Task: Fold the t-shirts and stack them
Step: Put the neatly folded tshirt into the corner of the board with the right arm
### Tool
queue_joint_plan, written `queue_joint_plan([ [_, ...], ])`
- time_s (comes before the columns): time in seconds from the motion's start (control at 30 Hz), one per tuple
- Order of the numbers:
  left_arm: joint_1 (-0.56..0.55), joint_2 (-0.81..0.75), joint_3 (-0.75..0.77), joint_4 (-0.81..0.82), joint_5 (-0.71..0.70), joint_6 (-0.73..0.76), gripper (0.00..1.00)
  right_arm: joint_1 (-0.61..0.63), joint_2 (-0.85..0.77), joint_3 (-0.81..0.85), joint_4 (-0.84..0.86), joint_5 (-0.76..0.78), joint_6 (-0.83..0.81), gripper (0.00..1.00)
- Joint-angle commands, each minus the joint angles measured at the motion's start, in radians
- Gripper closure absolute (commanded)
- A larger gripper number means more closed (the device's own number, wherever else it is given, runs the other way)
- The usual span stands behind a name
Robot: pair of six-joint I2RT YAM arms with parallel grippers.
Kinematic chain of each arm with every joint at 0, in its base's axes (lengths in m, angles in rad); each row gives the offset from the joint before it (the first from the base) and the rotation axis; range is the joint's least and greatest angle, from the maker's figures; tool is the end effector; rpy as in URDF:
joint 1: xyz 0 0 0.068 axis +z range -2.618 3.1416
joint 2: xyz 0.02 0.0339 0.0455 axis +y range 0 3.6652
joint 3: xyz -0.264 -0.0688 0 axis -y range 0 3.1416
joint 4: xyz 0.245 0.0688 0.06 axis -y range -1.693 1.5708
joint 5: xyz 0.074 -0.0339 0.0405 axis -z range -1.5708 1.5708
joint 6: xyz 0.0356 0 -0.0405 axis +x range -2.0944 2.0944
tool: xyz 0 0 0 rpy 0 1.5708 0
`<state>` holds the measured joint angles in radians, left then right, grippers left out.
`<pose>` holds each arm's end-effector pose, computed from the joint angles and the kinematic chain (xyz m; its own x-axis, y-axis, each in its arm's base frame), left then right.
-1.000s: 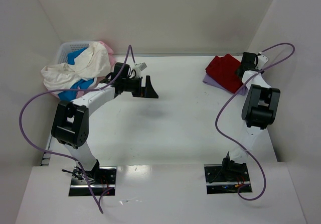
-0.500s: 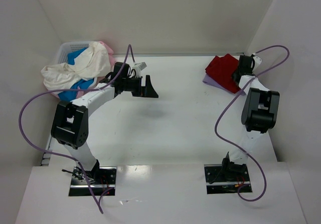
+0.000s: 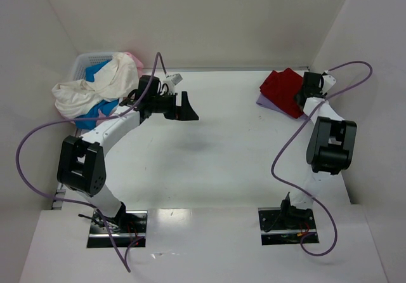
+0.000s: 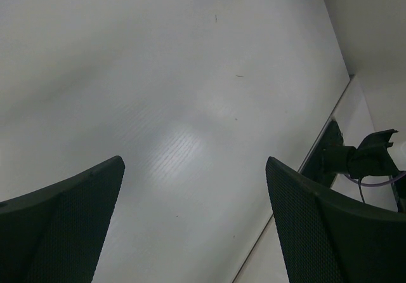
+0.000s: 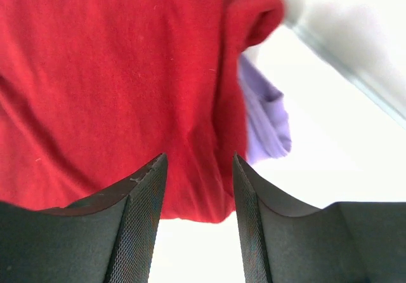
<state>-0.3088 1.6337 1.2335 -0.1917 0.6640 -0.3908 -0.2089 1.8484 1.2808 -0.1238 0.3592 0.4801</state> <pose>0.3461 -0.1334 0.2799 -0.7682 -0.0698 -0.6363 0.4693 0.6146 -0.6340 0.4023 -0.0981 0.2178 -0.3412 0.5143 -0.7868 0.6953 0.7014 0.1570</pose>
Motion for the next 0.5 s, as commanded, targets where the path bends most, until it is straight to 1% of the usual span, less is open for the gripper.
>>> queue_joint_plan([
  [0.0, 0.007, -0.057, 0.03, 0.006, -0.013, 0.03, 0.0, 0.003, -0.141, -0.043, 0.009, 0.093, 0.054, 0.49],
  [0.03, 0.007, -0.069, 0.03, 0.006, -0.014, 0.03, 0.0, 0.003, -0.152, -0.066, 0.009, 0.116, 0.064, 0.51],
  [0.13, 0.007, -0.092, 0.03, -0.003, -0.024, 0.03, 0.0, 0.003, -0.166, -0.087, 0.009, 0.127, 0.078, 0.51],
  [0.2, 0.007, -0.106, 0.03, -0.012, -0.037, 0.03, 0.0, 0.003, -0.196, -0.1, 0.009, 0.072, 0.087, 0.53],
  [0.23, 0.007, -0.121, 0.03, -0.012, -0.049, 0.03, 0.0, 0.003, -0.21, -0.136, 0.05, 0.045, 0.087, 0.56],
  [0.27, 0.007, -0.135, 0.03, -0.024, -0.058, 0.03, 0.0, 0.003, -0.224, -0.155, 0.074, -0.018, 0.097, 0.66],
  [0.37, 0.007, -0.146, 0.041, -0.049, -0.101, 0.03, 0.0, 0.013, -0.278, -0.212, 0.151, -0.113, 0.138, 0.82],
  [0.4, 0.007, -0.146, 0.041, -0.058, -0.128, 0.03, 0.0, 0.029, -0.278, -0.212, 0.151, -0.147, 0.153, 0.91],
  [0.43, 0.007, -0.156, 0.055, -0.058, -0.144, 0.03, 0.0, 0.048, -0.287, -0.212, 0.138, -0.147, 0.164, 0.96],
  [0.47, 0.007, -0.156, 0.066, -0.083, -0.156, 0.03, 0.0, 0.095, -0.287, -0.212, 0.138, -0.147, 0.164, 1.0],
])
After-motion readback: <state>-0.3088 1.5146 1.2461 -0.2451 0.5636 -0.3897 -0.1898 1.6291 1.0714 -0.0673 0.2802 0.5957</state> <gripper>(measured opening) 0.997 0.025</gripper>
